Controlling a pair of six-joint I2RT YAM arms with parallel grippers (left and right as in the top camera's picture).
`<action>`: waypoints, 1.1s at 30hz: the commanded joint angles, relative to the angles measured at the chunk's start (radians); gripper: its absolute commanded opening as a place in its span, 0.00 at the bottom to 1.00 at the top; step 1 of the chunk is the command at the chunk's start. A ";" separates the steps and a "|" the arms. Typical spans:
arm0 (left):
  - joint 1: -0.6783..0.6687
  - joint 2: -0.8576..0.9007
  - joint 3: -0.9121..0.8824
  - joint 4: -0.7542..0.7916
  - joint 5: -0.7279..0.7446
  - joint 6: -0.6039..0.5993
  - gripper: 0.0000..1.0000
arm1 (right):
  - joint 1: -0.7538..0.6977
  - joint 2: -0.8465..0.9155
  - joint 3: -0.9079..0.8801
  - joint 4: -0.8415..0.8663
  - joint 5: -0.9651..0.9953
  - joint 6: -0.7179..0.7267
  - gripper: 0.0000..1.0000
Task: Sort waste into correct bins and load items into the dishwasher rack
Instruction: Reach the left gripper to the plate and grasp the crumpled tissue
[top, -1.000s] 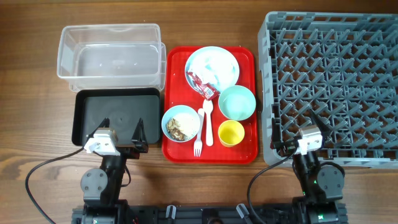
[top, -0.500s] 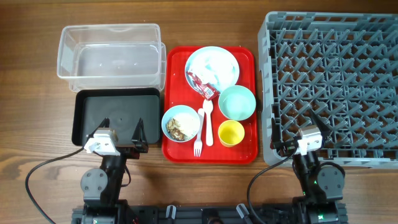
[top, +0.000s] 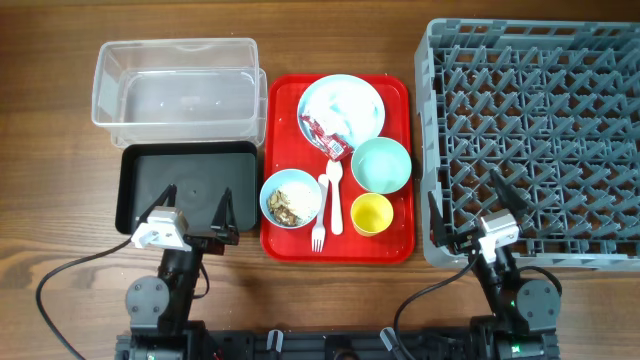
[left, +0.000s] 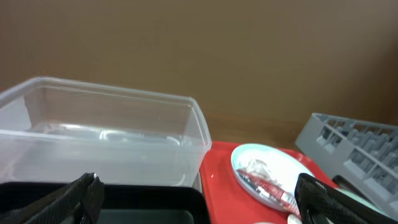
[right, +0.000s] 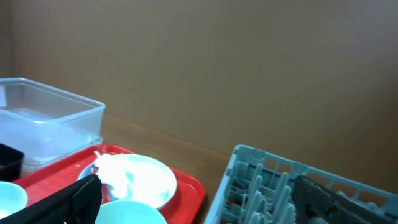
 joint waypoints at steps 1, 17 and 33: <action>0.010 0.013 0.108 -0.043 0.015 -0.008 1.00 | -0.004 -0.008 0.052 0.002 -0.087 0.056 1.00; 0.006 0.568 0.653 -0.351 0.068 0.003 1.00 | -0.004 0.356 0.443 -0.234 -0.287 0.230 1.00; -0.208 1.363 1.451 -0.861 0.049 0.002 1.00 | -0.004 0.963 1.067 -0.823 -0.394 0.188 1.00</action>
